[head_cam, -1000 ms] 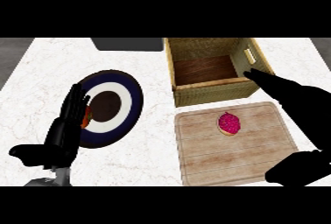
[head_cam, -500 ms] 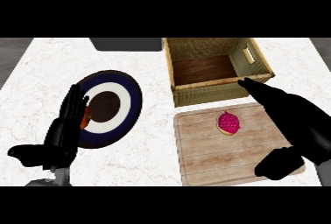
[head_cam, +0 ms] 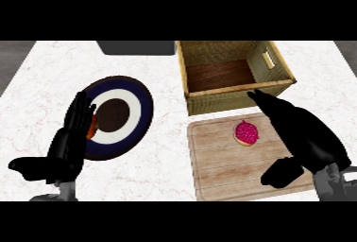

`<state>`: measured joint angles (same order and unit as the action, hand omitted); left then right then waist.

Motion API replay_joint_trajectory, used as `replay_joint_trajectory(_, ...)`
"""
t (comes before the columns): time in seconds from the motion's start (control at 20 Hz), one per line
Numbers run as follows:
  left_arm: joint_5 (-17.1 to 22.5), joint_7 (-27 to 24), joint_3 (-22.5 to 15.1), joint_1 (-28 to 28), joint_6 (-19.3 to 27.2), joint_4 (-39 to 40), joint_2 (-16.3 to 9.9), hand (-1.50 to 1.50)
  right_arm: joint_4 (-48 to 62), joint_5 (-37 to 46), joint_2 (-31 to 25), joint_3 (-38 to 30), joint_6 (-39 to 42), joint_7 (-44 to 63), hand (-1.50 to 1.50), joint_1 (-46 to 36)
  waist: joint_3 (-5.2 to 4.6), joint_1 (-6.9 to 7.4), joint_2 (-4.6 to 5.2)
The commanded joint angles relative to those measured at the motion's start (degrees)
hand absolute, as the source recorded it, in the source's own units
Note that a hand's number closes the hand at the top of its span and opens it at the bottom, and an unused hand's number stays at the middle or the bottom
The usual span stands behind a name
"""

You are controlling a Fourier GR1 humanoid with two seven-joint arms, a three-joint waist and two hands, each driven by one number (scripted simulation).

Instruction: Pick the cupcake from the cutting board and place it in the basket

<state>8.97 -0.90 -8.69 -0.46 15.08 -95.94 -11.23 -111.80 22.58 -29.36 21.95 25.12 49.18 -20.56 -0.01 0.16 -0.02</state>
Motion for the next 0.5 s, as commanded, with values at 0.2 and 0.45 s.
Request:
replay_joint_trajectory(0.2, 0.64, -0.05, 4.97, -2.44, -4.83, 3.37, -0.98, 0.0, -0.03, 10.61, 4.95, -0.18, -0.32, -3.94, -1.5, 5.35, 0.0, -0.19, 0.0)
replay_joint_trajectory(0.45, -3.64, -1.88, 0.42, 1.98, -1.94, 0.57, 3.82, 0.0, 10.65, 15.29, 7.97, -1.06, -1.87, -10.62, -1.5, 3.08, 0.01, 0.09, 0.03)
